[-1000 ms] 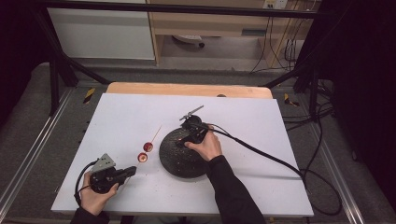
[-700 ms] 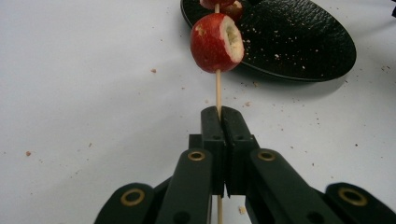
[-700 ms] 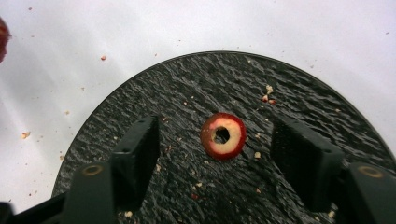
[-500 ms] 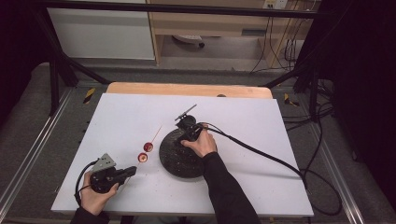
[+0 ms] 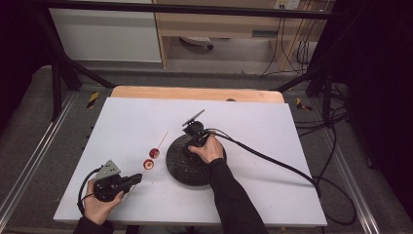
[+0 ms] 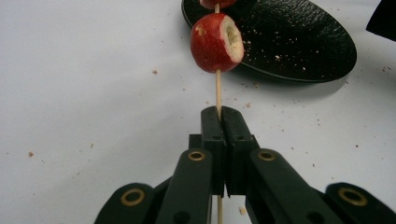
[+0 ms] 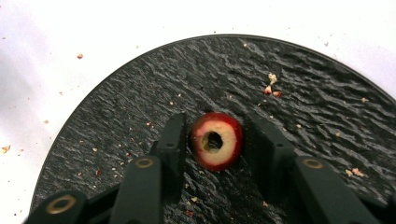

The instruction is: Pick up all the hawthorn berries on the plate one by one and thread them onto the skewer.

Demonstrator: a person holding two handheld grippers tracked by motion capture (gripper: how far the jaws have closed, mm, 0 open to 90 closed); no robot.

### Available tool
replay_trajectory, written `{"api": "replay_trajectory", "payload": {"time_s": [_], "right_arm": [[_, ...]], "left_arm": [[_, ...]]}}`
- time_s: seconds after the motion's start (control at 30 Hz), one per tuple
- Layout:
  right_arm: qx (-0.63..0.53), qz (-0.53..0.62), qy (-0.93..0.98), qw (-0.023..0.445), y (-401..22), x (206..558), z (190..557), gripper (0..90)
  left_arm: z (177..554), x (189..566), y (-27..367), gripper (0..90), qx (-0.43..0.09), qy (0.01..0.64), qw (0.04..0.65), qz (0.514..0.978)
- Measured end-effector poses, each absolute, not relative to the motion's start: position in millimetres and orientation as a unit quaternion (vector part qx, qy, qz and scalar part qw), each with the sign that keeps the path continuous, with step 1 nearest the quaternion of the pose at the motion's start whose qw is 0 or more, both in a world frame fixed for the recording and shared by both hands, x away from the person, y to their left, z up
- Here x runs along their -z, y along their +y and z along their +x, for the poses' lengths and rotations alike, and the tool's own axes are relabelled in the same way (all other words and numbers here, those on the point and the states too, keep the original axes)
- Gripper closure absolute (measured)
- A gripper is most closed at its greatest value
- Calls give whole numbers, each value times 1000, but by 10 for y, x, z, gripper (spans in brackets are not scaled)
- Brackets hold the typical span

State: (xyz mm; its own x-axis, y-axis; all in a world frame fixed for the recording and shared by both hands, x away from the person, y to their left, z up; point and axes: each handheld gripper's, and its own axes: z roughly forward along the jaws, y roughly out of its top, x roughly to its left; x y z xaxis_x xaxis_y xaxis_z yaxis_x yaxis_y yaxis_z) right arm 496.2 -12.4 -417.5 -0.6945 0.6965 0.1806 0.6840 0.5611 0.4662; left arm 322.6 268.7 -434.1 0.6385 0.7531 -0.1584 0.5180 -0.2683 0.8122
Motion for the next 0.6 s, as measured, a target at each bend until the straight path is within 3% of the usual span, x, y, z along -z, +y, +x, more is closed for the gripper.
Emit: {"api": "replay_trajectory", "payload": {"time_s": [0.6], "right_arm": [[-290,410,865,9,-203,3945,4878,628]], "left_arm": [[3221,4337,2683,886,-133,405,451,784]]}}
